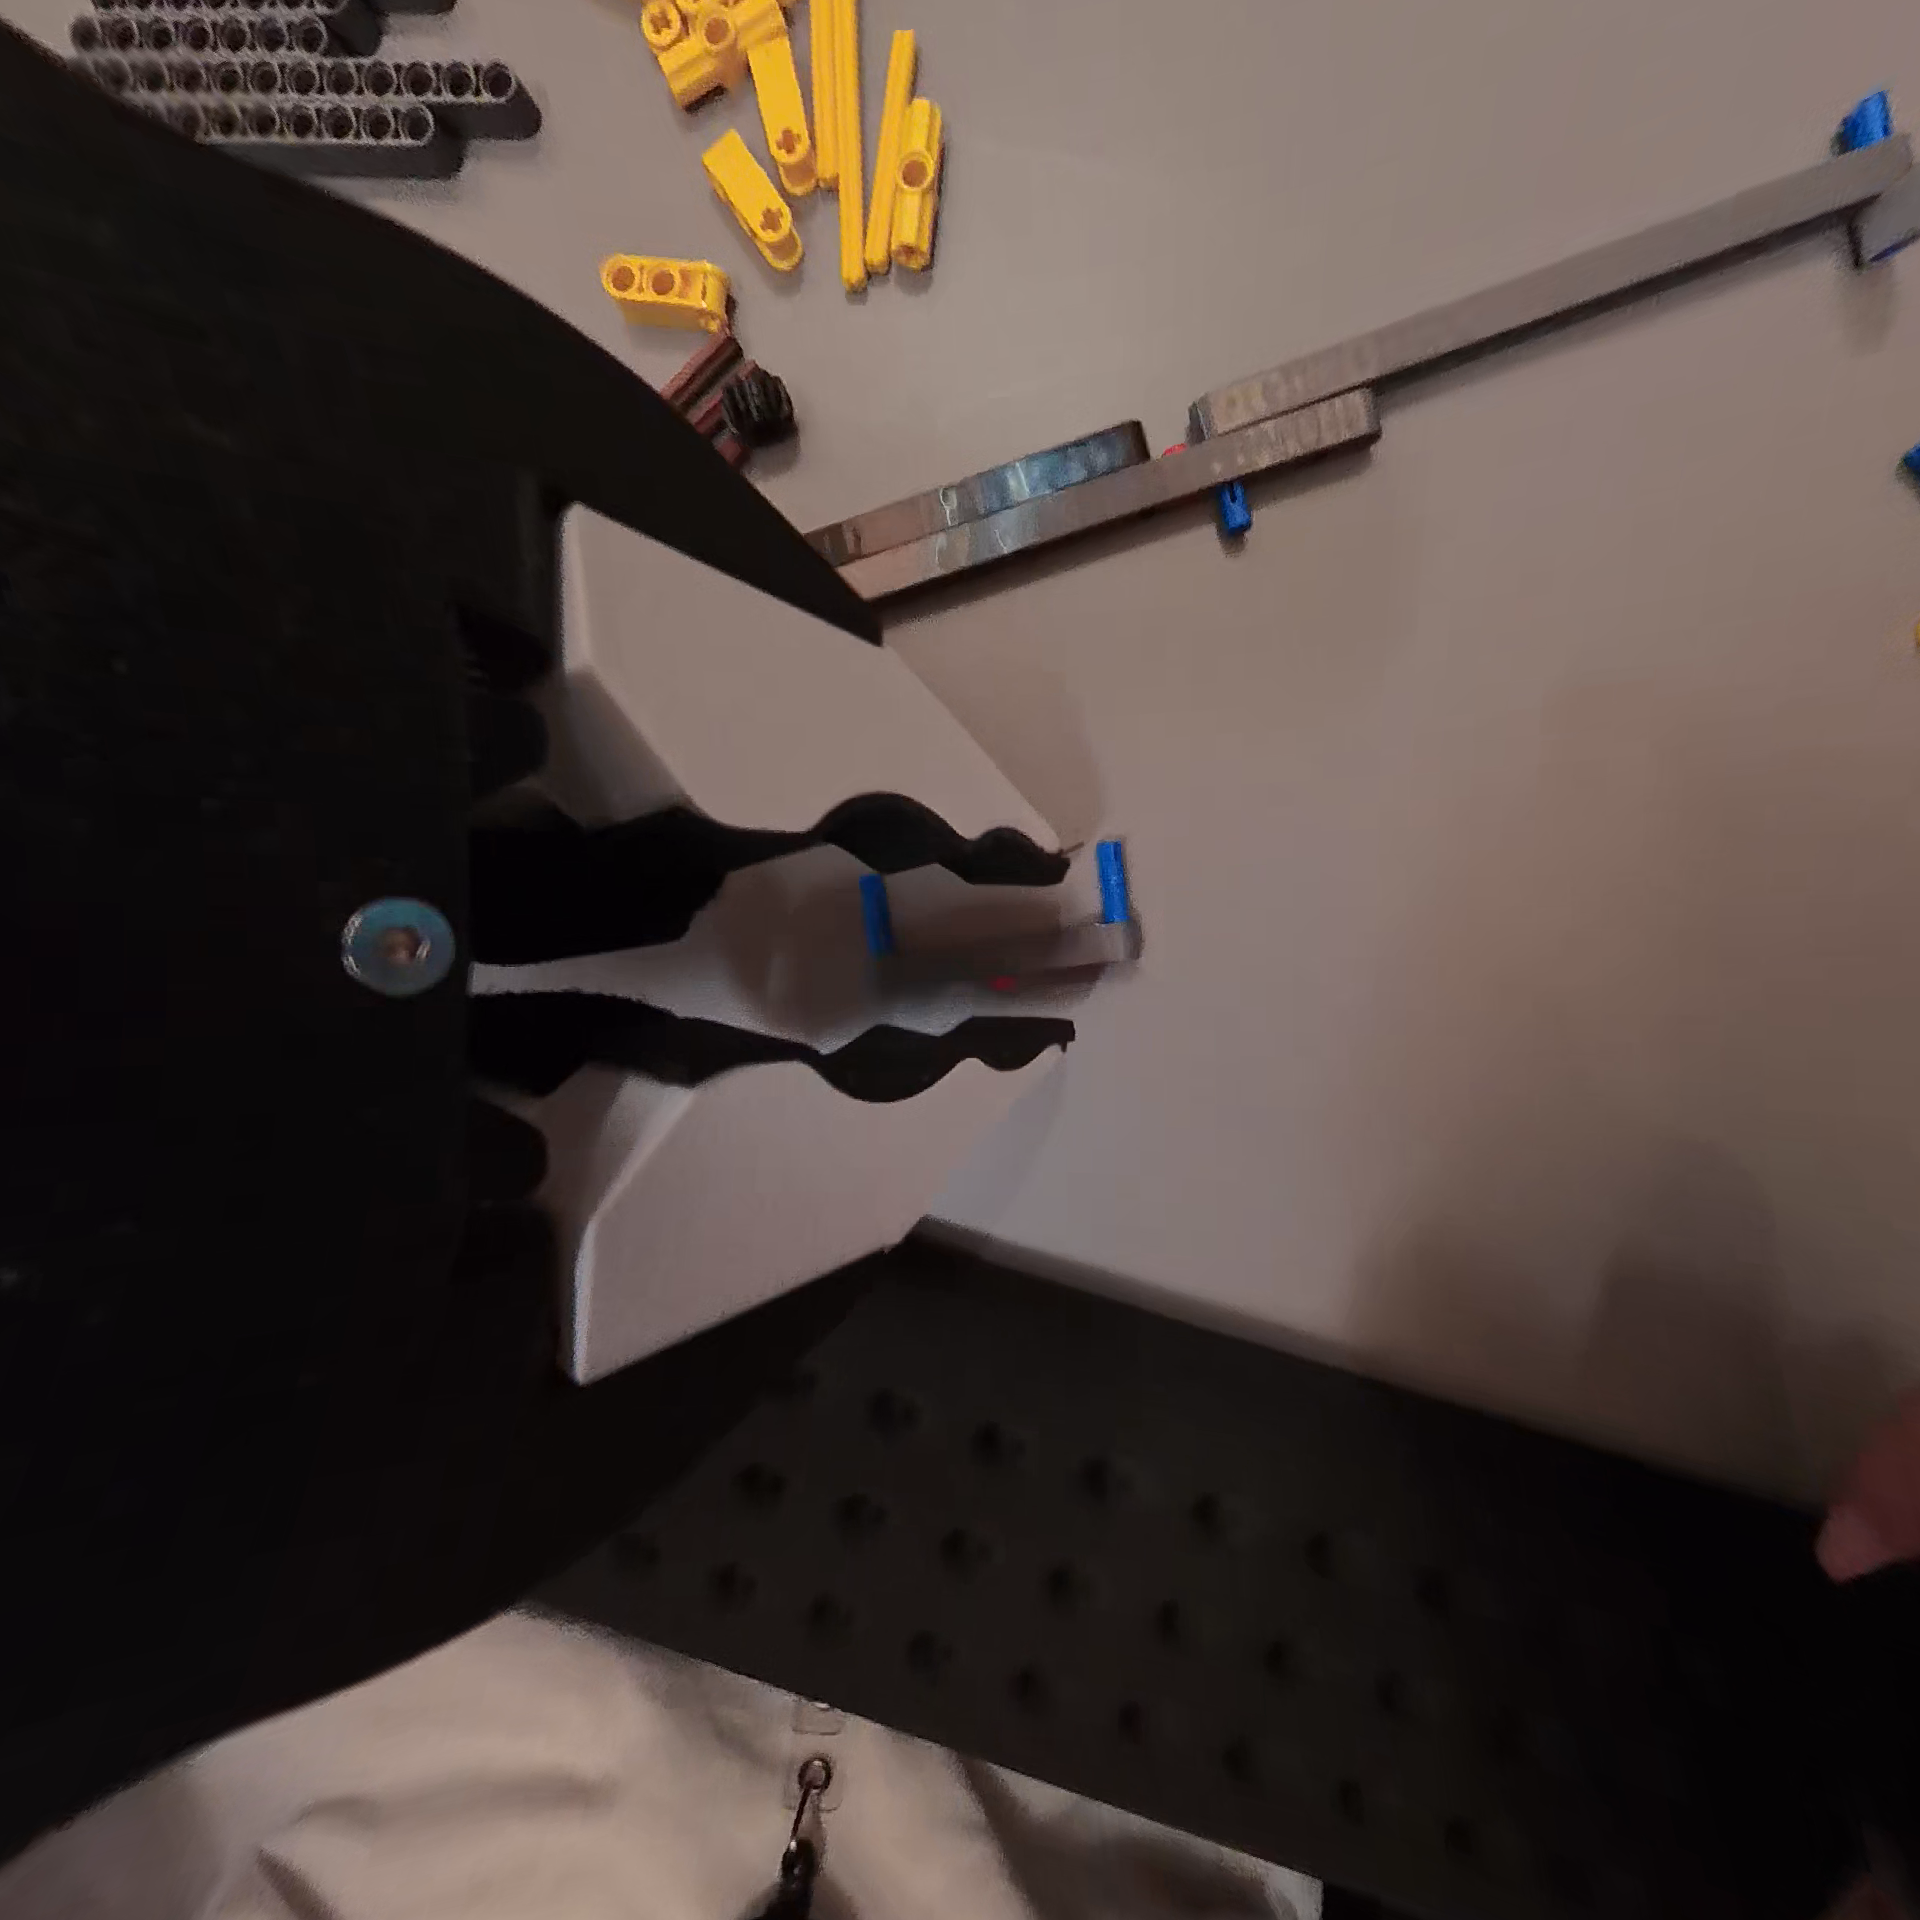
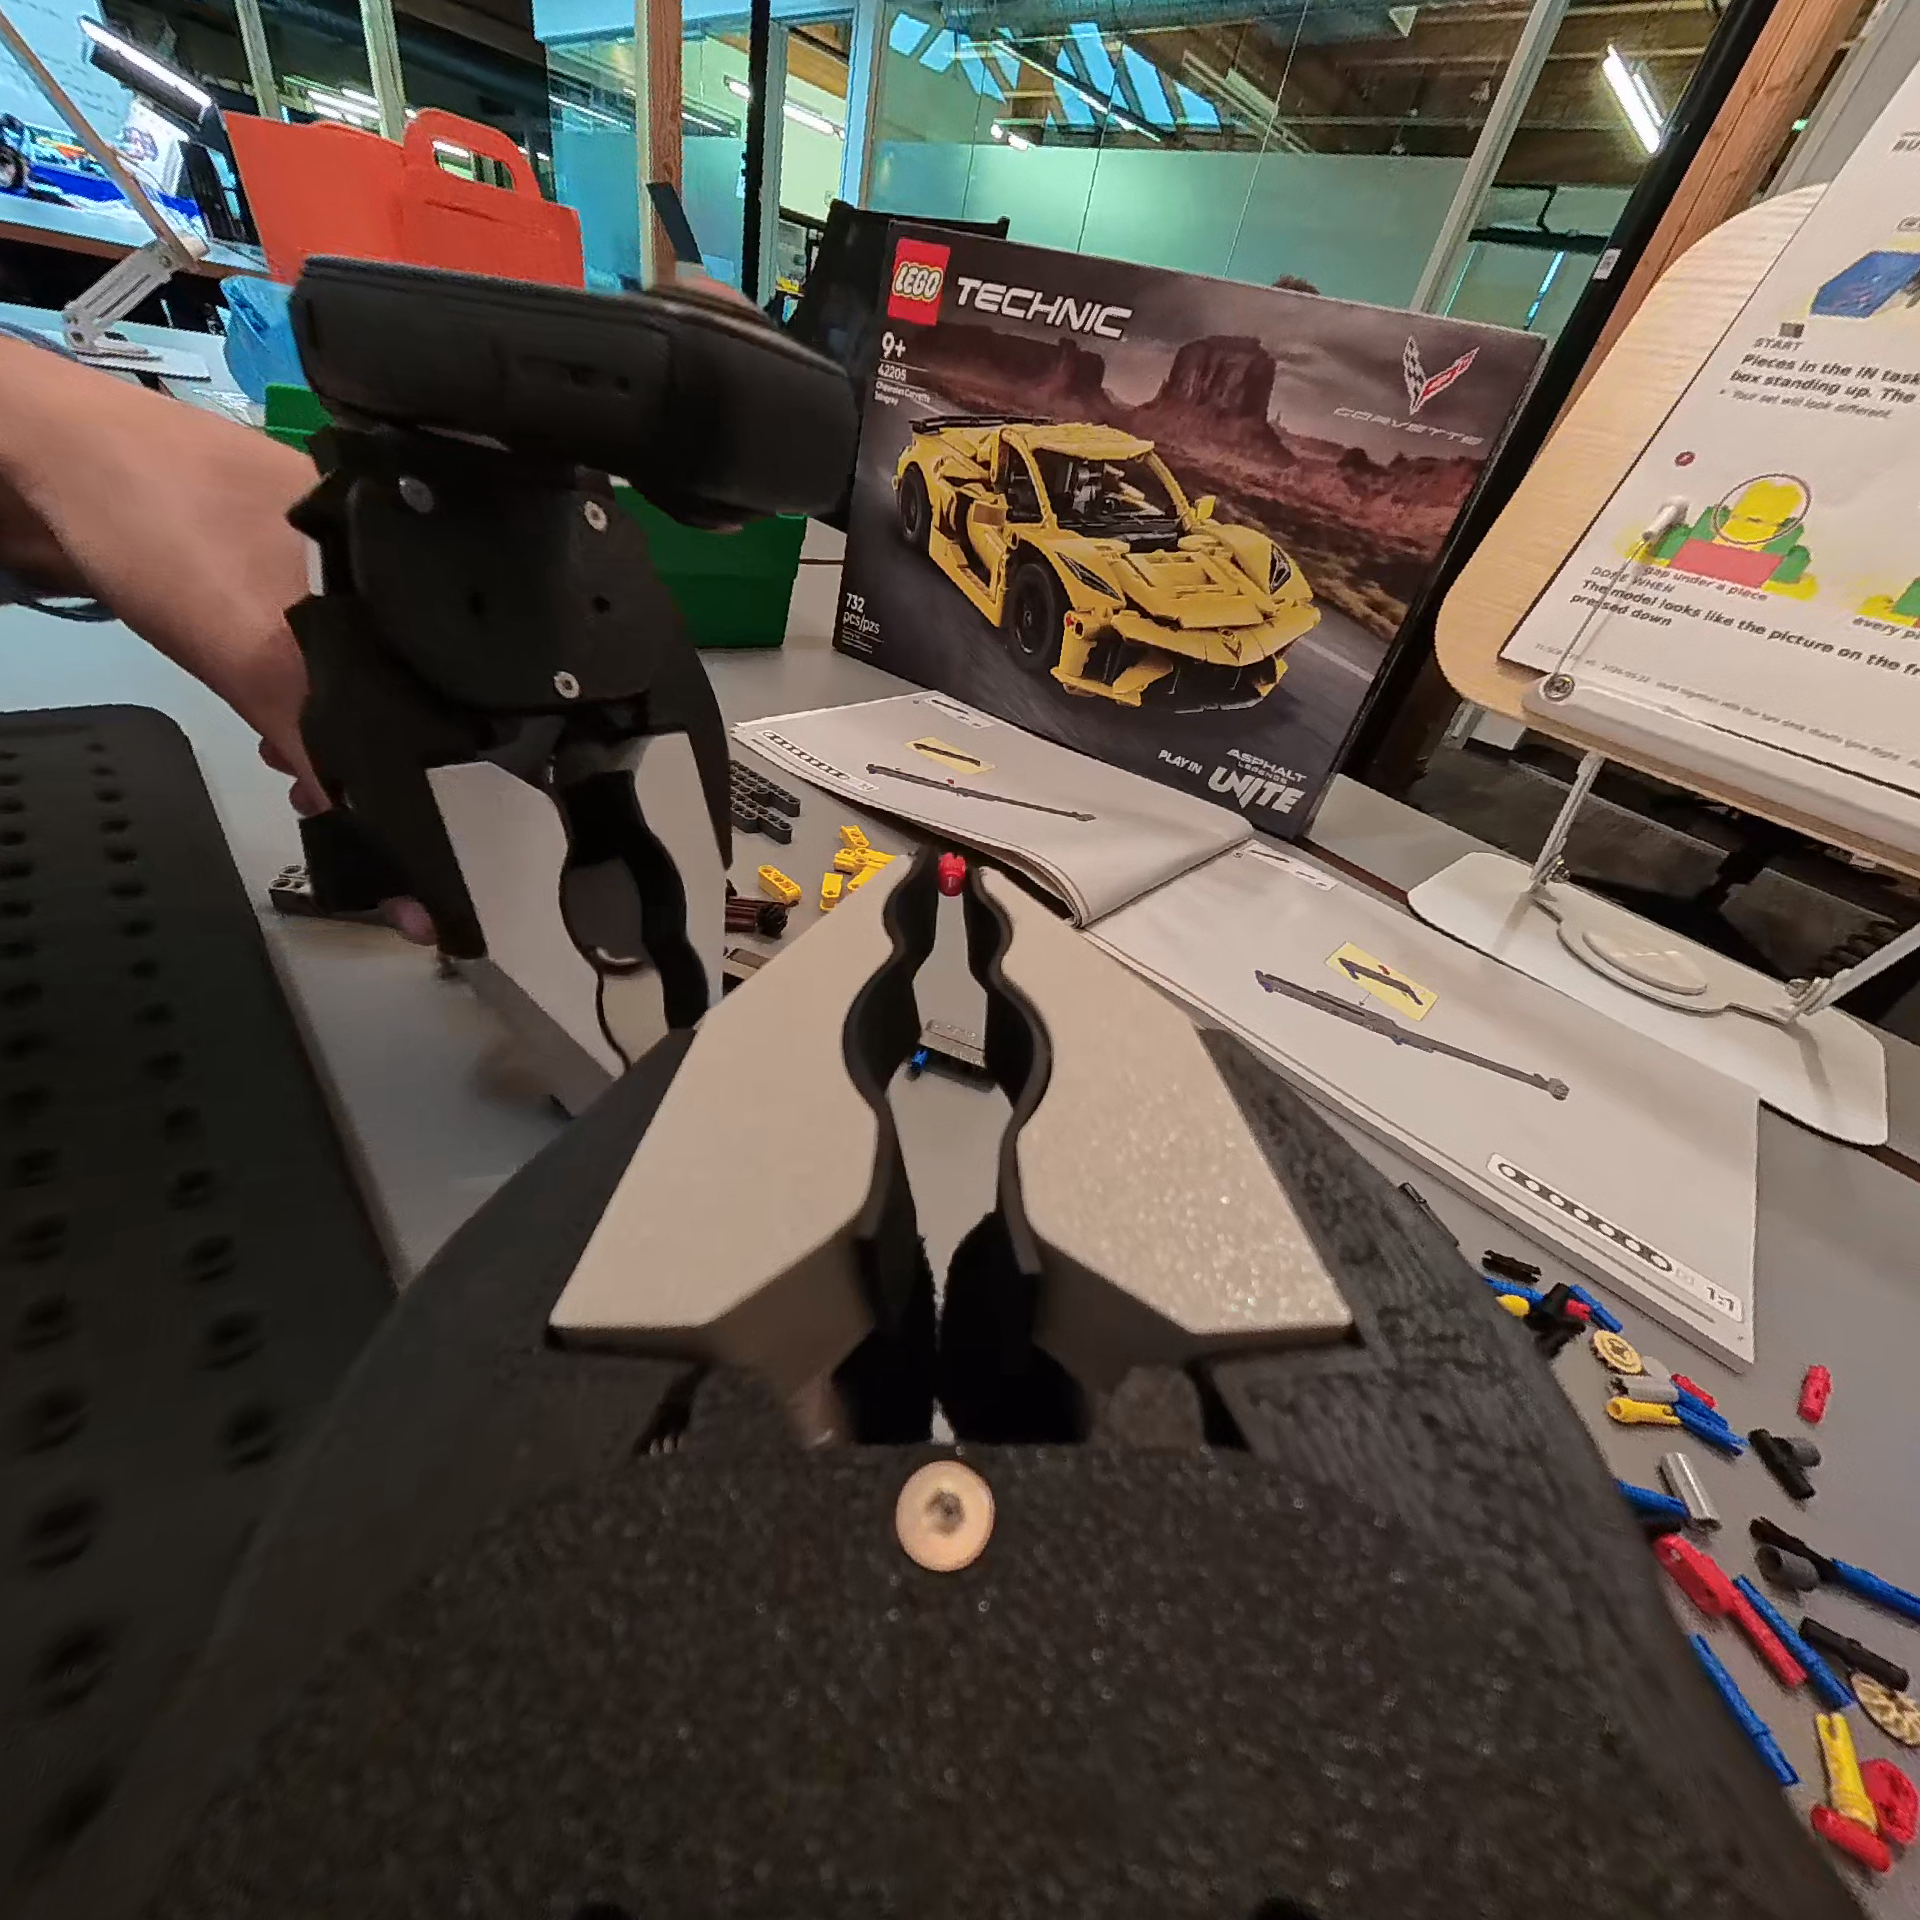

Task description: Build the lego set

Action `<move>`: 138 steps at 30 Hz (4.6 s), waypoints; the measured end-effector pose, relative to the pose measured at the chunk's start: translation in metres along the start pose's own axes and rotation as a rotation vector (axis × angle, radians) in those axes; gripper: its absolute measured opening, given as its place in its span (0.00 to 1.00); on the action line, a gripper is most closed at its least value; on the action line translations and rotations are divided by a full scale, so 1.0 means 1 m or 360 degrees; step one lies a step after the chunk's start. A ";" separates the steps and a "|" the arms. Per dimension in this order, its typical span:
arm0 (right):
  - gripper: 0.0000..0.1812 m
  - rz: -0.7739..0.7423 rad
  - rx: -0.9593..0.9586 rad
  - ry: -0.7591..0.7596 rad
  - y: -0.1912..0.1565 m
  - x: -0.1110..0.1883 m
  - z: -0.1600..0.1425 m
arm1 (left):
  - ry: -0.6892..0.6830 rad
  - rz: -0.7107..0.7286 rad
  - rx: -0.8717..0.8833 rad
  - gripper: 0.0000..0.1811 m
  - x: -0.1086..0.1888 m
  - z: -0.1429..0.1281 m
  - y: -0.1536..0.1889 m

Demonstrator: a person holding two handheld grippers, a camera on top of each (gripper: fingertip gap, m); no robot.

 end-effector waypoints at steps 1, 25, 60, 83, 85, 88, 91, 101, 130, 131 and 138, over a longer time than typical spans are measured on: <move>0.03 0.0001 -0.0002 0.0004 0.000 0.000 0.000 | -0.0009 -0.0001 0.0007 0.13 -0.002 0.001 0.000; 0.02 -0.0194 -0.0941 0.0017 0.011 -0.021 -0.005 | 0.1387 0.0289 0.0259 0.04 0.029 0.055 -0.032; 0.02 -0.0223 -0.0811 0.0075 0.003 -0.022 0.000 | 0.1449 0.0739 -0.0275 0.03 0.037 0.058 -0.011; 0.13 0.0627 -0.1258 0.0355 0.001 -0.010 0.020 | 0.1869 -0.0657 0.0161 0.03 0.059 0.055 -0.001; 0.13 0.0669 -0.1274 0.0351 -0.002 -0.011 0.020 | 0.1885 -0.0723 0.0171 0.03 0.060 0.056 0.001; 0.08 0.0689 -0.1301 0.0400 -0.001 -0.008 0.022 | 0.1882 -0.0745 0.0165 0.03 0.060 0.056 0.003; 0.08 0.0734 -0.1331 0.0419 -0.002 -0.007 0.023 | 0.1882 -0.0738 0.0140 0.03 0.061 0.057 0.006; 0.06 0.0563 -0.1270 0.0302 0.007 -0.012 0.014 | 0.1736 -0.0278 -0.0024 0.03 0.059 0.057 -0.001; 0.04 0.1074 -0.0090 -0.0018 0.010 -0.047 0.033 | 0.1441 0.0062 -0.0410 0.06 0.101 0.008 -0.030; 0.04 0.1083 -0.0094 -0.0021 0.011 -0.048 0.033 | 0.1414 0.0097 -0.0448 0.06 0.099 0.008 -0.030; 0.04 0.1117 -0.0135 -0.0022 0.015 -0.055 0.030 | 0.1305 0.0183 -0.0553 0.05 0.088 0.011 -0.033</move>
Point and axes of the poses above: each gripper's, where its closed fingertips meet, x back along the fingers, z out of its top, y = z × x across the jaws, the point moved 6 cm from there along x, back along the fingers, and after that the axes turned 2 degrees about -z, right-handed, at the moved point
